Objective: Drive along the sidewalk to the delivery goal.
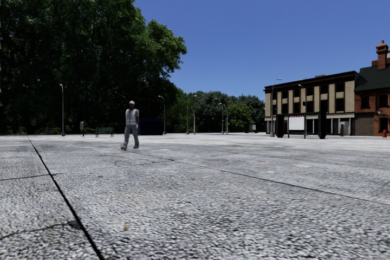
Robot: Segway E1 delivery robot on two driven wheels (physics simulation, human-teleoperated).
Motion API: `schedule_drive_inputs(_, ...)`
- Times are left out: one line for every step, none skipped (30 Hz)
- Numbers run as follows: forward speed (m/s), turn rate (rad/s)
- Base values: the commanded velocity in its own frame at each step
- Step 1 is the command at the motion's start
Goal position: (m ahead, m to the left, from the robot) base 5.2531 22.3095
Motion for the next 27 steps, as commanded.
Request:
schedule_drive_inputs(0.02,0.22)
schedule_drive_inputs(0.03,0.27)
schedule_drive_inputs(0.07,0.3)
schedule_drive_inputs(0.07,0.3)
schedule_drive_inputs(0.18,0.32)
schedule_drive_inputs(0.22,0.35)
schedule_drive_inputs(0.25,0.38)
schedule_drive_inputs(0.25,0.38)
schedule_drive_inputs(0.27,0.4)
schedule_drive_inputs(0.35,0.41)
schedule_drive_inputs(0.4,0.41)
schedule_drive_inputs(0.4,0.41)
schedule_drive_inputs(0.42,0.41)
schedule_drive_inputs(0.43,0.41)
schedule_drive_inputs(0.43,0.41)
schedule_drive_inputs(0.43,0.41)
schedule_drive_inputs(0.45,0.42)
schedule_drive_inputs(0.46,0.42)
schedule_drive_inputs(0.46,0.43)
schedule_drive_inputs(0.46,0.43)
schedule_drive_inputs(0.47,0.43)
schedule_drive_inputs(0.47,0.44)
schedule_drive_inputs(0.47,0.46)
schedule_drive_inputs(0.49,0.47)
schedule_drive_inputs(0.49,0.47)
schedule_drive_inputs(0.5,0.48)
schedule_drive_inputs(0.51,0.48)
